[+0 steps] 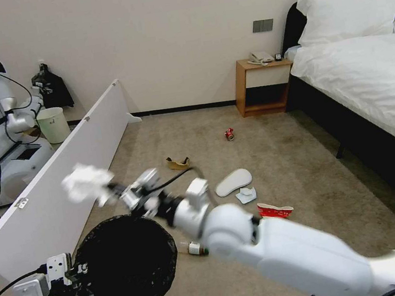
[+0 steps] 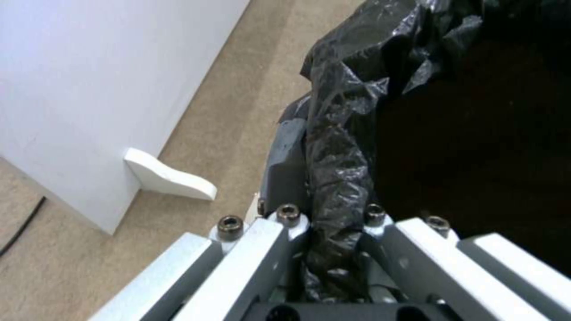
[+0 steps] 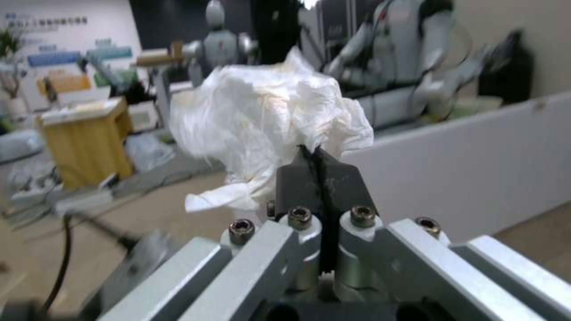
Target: Pick up the trash bin, then pick up the garbage from the floor and place it into the trash bin.
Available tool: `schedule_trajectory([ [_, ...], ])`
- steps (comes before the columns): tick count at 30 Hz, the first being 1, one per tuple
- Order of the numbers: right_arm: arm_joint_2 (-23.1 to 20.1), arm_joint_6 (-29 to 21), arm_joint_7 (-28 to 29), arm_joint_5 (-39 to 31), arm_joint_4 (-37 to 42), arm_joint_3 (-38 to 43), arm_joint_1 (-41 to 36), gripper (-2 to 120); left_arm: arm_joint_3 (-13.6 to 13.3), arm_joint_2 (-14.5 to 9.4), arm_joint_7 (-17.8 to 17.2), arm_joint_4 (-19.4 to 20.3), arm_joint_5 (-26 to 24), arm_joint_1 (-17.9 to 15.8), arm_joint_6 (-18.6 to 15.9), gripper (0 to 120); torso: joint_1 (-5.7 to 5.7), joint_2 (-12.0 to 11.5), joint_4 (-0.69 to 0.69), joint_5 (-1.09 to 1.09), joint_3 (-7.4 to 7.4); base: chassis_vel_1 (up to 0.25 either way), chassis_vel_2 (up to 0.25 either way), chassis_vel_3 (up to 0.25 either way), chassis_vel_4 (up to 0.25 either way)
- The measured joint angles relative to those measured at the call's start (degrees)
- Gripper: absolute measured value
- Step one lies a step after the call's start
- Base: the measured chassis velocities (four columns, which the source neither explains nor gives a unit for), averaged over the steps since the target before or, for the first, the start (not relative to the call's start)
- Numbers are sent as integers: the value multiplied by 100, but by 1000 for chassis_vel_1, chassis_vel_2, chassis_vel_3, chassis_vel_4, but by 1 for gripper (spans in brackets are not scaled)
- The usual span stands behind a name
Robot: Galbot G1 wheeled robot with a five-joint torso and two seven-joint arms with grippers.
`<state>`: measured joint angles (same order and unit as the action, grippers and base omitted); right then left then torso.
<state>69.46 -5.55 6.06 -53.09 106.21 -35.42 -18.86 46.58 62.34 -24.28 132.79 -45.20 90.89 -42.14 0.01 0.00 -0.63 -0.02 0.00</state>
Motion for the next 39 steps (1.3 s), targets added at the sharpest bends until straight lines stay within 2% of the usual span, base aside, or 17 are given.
schedule_trajectory([
  [6, 163, -109, 164, -20, -90, -391, -38, 0, -3, 13, -3, -43, 2, -1, 0, 2, 0, 0, 0, 0, 0, 0, 0, 0, 0],
  [11, 108, -265, 314, -126, -85, -535, -200, 0, 41, 28, -4, -62, -1, 10, 0, 2, 0, 0, -2, 1, 0, 0, 0, 0, 0],
  [22, -542, -441, 432, -85, 115, -414, -765, 0, 69, -21, 7, -81, -44, 4, 1, 2, 0, 0, -1, 2, -1, 0, 0, 0, 0],
  [35, -430, -576, 521, -103, 17, -426, -794, 0, 122, -64, 23, -30, -117, 46, 1, 2, 0, 0, -1, 2, 0, 0, 0, 0, 0],
  [37, -334, -801, 739, -186, 15, -441, -814, 10, 88, -47, 9, 17, -205, 62, 1, 2, 0, 0, -1, 2, -1, 0, 0, 0, 0],
  [39, -315, -825, 767, -203, 14, -445, -823, 11, 78, -42, 8, 31, -238, 70, 1, 2, 0, 0, -1, 2, -1, 0, 0, 0, 0],
])
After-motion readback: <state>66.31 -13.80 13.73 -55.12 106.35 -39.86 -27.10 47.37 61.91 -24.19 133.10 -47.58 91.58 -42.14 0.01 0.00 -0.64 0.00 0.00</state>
